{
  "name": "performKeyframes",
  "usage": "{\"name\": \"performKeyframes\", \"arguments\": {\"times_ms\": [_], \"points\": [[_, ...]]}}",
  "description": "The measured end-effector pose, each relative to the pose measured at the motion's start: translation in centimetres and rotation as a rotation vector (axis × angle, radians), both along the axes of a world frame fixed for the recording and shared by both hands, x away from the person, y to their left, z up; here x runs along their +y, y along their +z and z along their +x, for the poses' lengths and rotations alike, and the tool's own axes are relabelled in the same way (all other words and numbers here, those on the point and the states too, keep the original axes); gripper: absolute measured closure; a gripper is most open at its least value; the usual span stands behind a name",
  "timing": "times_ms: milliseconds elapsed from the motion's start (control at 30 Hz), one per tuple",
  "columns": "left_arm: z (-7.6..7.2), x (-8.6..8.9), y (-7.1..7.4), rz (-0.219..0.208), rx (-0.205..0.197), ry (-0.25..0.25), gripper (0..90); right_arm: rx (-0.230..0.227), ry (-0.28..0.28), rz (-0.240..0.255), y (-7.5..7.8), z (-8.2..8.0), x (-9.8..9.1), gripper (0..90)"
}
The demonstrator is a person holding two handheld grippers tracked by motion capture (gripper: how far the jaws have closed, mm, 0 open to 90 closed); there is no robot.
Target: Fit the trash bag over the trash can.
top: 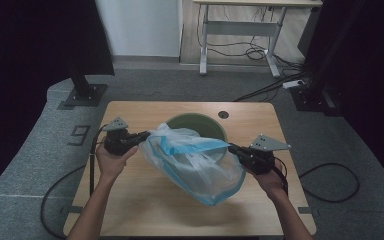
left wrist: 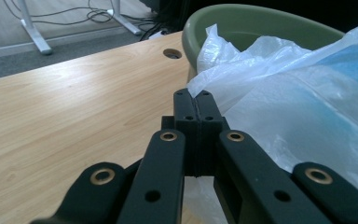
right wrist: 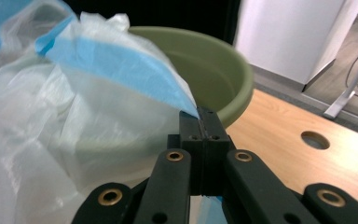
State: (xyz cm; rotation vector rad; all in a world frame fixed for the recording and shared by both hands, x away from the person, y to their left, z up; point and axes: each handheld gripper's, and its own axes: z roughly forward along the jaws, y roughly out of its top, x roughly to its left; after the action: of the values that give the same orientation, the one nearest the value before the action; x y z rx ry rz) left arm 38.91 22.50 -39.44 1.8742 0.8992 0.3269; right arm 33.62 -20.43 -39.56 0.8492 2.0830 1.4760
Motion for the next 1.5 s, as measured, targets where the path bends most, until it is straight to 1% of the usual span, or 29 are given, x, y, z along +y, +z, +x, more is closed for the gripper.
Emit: {"name": "performKeyframes", "arguments": {"times_ms": [67,133,200,267,333,367,400,467,533,633,700,800,900,967,1000,1033,1100,1167,1200,1367,1500], "points": [[0.3,0.1,0.2,-0.002,-0.005,0.010,90.0,-0.006,-0.031,0.007,0.6,0.5,0.0,88.7],[0.7,0.3,0.5,-0.003,-0.003,0.018,90.0,-0.008,-0.049,0.016,1.1,1.2,0.1,88.7],[1.1,0.3,0.6,0.000,-0.002,0.030,90.0,-0.011,-0.079,0.000,1.6,2.2,0.5,88.7],[1.5,0.1,0.8,0.031,-0.009,0.044,90.0,-0.001,-0.106,-0.001,1.7,3.4,0.8,88.7],[1.8,-0.1,1.0,0.050,-0.016,0.050,90.0,-0.001,-0.131,0.009,1.8,4.4,1.0,88.7],[1.9,-0.2,1.1,0.060,-0.020,0.055,90.0,0.002,-0.144,0.011,1.8,5.0,1.1,88.7],[2.1,-0.3,1.2,0.060,-0.022,0.060,90.0,0.003,-0.155,0.011,1.7,5.5,1.2,88.7],[2.4,-0.4,1.3,0.067,-0.021,0.068,90.0,0.019,-0.180,0.015,1.5,6.5,1.2,88.7],[2.6,-0.6,1.3,0.083,-0.025,0.076,90.0,0.035,-0.206,0.011,1.1,7.3,1.2,88.7],[3.1,-0.9,1.2,0.104,-0.024,0.089,90.0,0.051,-0.223,0.027,0.6,8.2,1.3,88.7],[3.5,-1.0,1.0,0.096,-0.011,0.095,90.0,0.059,-0.232,0.035,0.4,8.8,1.3,88.7],[3.9,-1.0,0.7,0.086,0.005,0.101,90.0,0.077,-0.237,0.046,0.0,9.5,1.4,88.7],[4.3,-1.1,0.2,0.078,0.033,0.106,90.0,0.090,-0.241,0.045,-0.5,9.9,1.5,88.7],[4.5,-1.3,-0.1,0.083,0.044,0.107,90.0,0.102,-0.247,0.039,-0.9,10.1,1.6,88.7],[4.6,-1.4,-0.3,0.085,0.056,0.110,90.0,0.112,-0.248,0.039,-1.2,10.2,1.7,88.7],[4.7,-1.5,-0.5,0.086,0.063,0.115,90.0,0.127,-0.248,0.039,-1.6,10.4,1.8,88.7],[4.9,-1.8,-0.8,0.083,0.092,0.127,90.0,0.151,-0.238,0.037,-2.2,10.7,1.9,88.7],[5.0,-2.1,-1.1,0.085,0.104,0.126,90.0,0.198,-0.220,0.069,-2.9,11.0,1.8,88.7],[5.1,-2.2,-1.2,0.085,0.109,0.121,90.0,0.208,-0.217,0.083,-3.1,11.1,1.8,88.7],[5.4,-2.8,-2.0,0.079,0.137,0.100,90.0,0.241,-0.201,0.072,-4.0,11.2,2.3,88.8],[5.8,-3.3,-2.5,0.074,0.167,0.089,90.0,0.301,-0.189,0.067,-4.7,11.5,2.7,88.9]]}}
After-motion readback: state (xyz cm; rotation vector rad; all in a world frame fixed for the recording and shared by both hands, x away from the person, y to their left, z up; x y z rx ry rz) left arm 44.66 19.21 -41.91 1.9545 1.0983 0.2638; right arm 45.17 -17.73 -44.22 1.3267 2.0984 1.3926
